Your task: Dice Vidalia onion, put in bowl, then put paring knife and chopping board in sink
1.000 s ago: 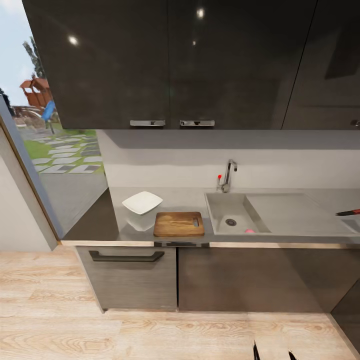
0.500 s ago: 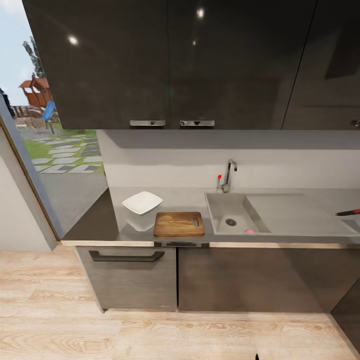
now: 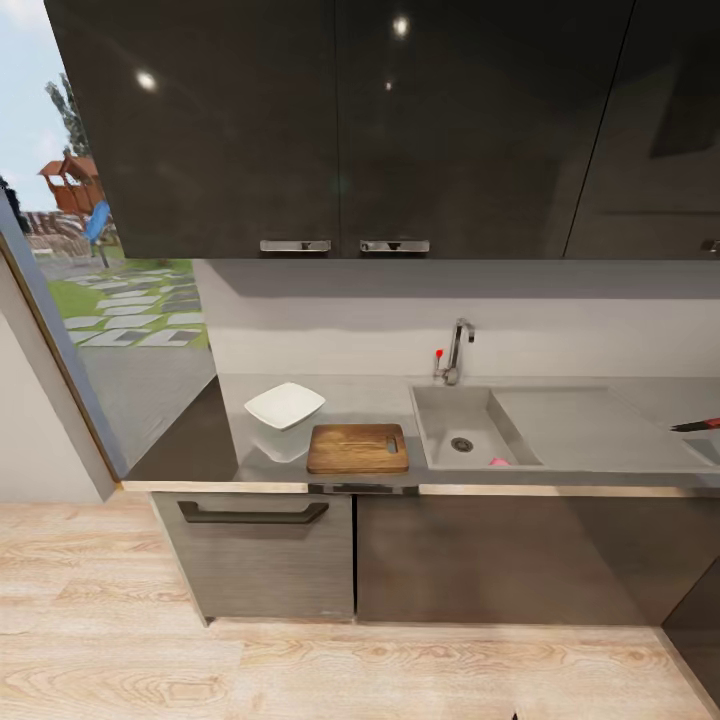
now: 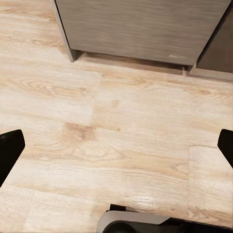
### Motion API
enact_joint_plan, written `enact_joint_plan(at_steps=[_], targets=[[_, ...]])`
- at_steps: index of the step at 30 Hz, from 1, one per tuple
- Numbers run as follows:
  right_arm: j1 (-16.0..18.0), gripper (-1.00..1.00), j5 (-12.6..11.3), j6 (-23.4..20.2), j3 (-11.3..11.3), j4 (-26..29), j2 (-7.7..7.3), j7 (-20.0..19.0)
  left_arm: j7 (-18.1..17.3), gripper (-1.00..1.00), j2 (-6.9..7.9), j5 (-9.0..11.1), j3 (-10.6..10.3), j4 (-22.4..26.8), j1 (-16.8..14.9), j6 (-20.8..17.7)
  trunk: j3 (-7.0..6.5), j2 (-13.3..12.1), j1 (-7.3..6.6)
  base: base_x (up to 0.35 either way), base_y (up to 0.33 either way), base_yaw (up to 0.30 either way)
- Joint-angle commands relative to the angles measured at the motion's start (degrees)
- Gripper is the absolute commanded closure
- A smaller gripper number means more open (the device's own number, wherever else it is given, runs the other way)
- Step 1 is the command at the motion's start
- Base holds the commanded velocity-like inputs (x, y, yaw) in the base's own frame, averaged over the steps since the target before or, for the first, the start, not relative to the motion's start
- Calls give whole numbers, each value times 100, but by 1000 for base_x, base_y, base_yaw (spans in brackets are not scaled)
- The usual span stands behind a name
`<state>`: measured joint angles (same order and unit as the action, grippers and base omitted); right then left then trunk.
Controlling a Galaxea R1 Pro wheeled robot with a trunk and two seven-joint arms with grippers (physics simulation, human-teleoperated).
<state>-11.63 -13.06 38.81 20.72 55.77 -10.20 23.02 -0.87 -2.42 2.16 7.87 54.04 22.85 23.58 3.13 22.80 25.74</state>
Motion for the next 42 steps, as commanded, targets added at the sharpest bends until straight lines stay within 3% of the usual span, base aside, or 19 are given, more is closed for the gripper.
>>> enact_joint_plan(at_steps=[1, 32, 42], targets=[[3, -100, -22, 13, 27, -2, -8, 35, -9, -100, -4, 21, 6, 9, 1, 6, 10, 11, 4, 14, -38, 0], [3, -100, -26, 12, 34, -95, -8, 35, 0, -100, -5, 21, 12, -11, -1, 2, 10, 11, 4, 27, -282, 0], [3, -100, -24, 12, 32, -110, -8, 35, 0, -100, -12, 21, 13, -94, 1, -2, 10, 11, 4, 144, -280, 0]])
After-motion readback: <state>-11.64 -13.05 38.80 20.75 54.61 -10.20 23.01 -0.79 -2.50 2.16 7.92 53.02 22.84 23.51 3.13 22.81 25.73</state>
